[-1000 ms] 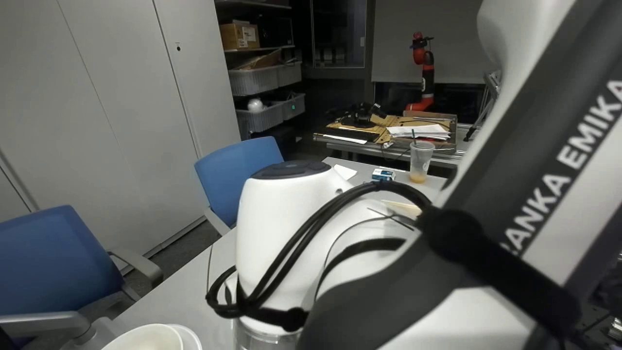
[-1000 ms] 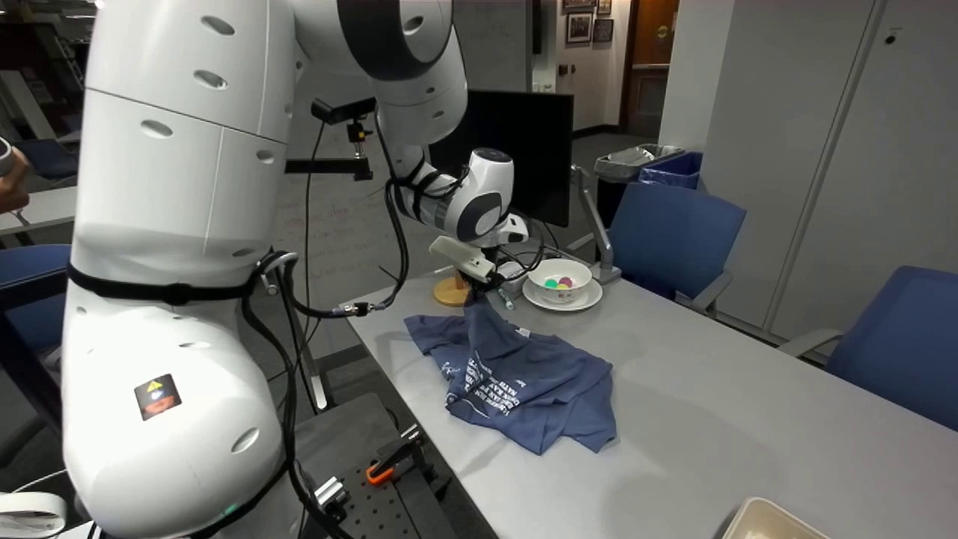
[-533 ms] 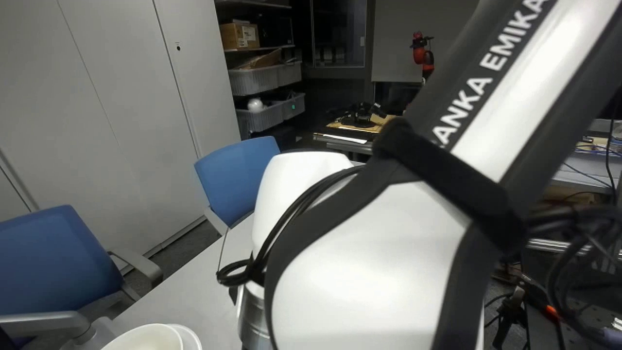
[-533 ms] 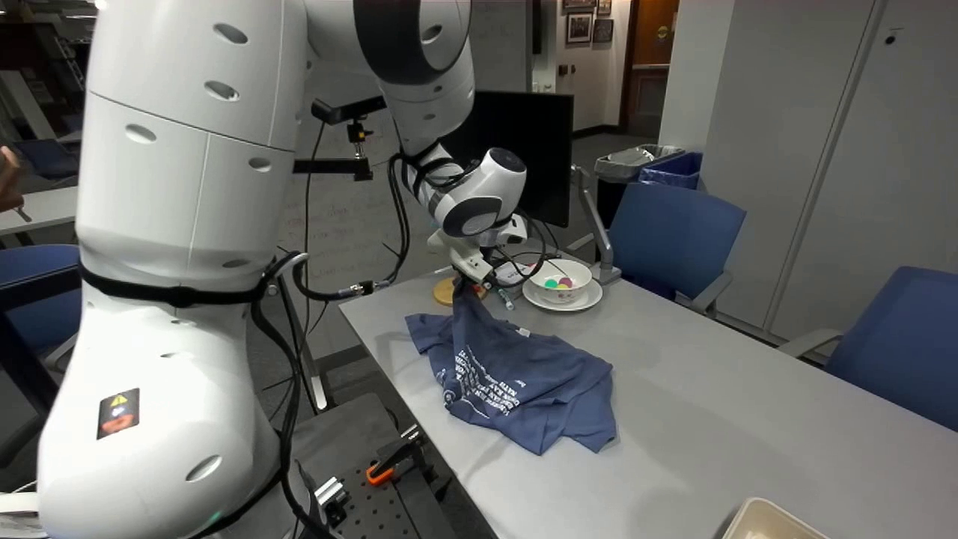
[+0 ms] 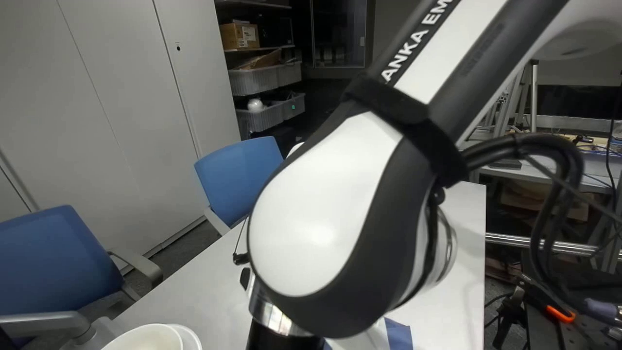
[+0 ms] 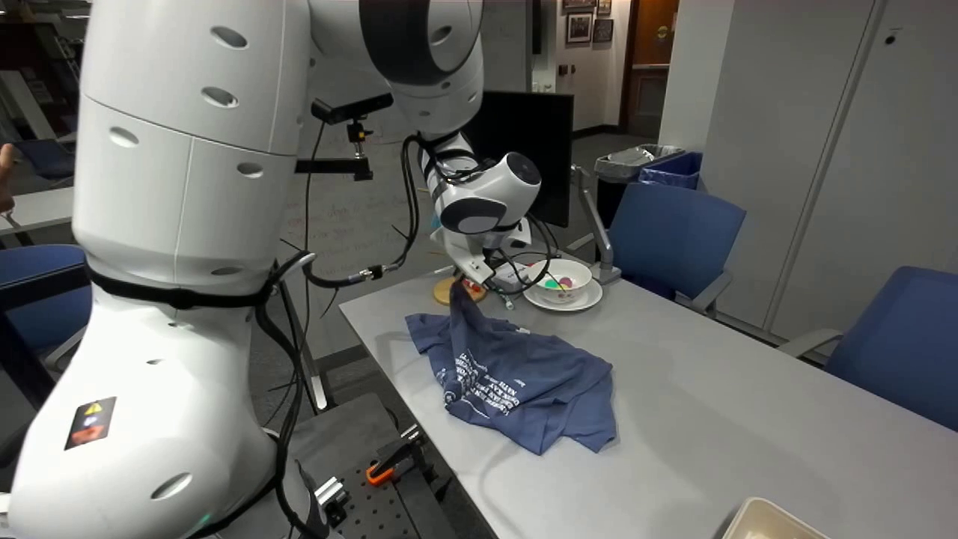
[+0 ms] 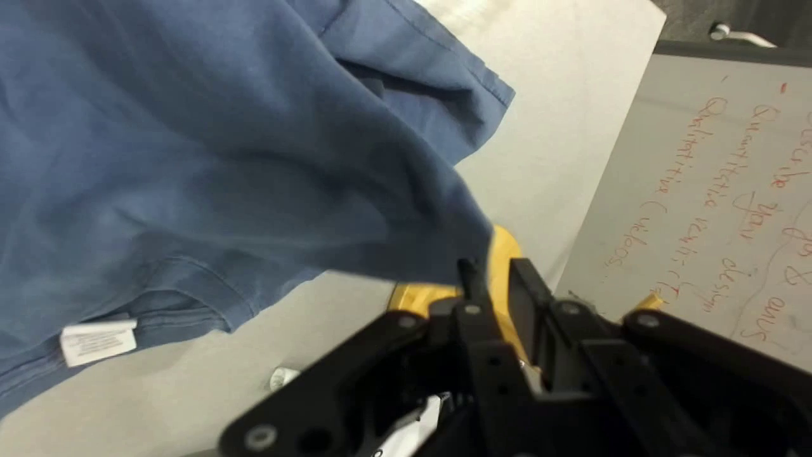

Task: Unfold the blue t-shirt fully

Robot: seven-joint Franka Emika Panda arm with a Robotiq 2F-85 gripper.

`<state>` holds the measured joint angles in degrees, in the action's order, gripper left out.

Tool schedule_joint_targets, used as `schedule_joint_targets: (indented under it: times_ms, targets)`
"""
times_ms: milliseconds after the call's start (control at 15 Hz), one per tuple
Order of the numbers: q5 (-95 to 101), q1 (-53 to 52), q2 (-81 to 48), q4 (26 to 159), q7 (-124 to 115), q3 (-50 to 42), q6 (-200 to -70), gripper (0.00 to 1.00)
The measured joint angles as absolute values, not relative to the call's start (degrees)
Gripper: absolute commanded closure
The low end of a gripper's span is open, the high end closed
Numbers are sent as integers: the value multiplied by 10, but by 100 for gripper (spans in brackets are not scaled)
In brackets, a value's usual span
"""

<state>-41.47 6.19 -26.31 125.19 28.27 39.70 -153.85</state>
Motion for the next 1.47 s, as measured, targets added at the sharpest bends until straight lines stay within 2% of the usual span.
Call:
schedule_joint_targets:
  times_ms: [400,467,1000,1467]
  targets:
    - [-412,47,-257,1266,288,374,-1530,3]
    - [-396,35,-256,1269,282,357,-1530,0]
    - [-96,-121,-261,1282,67,146,-1556,0]
    - [-13,-183,-292,1264,-41,98,-1593,0]
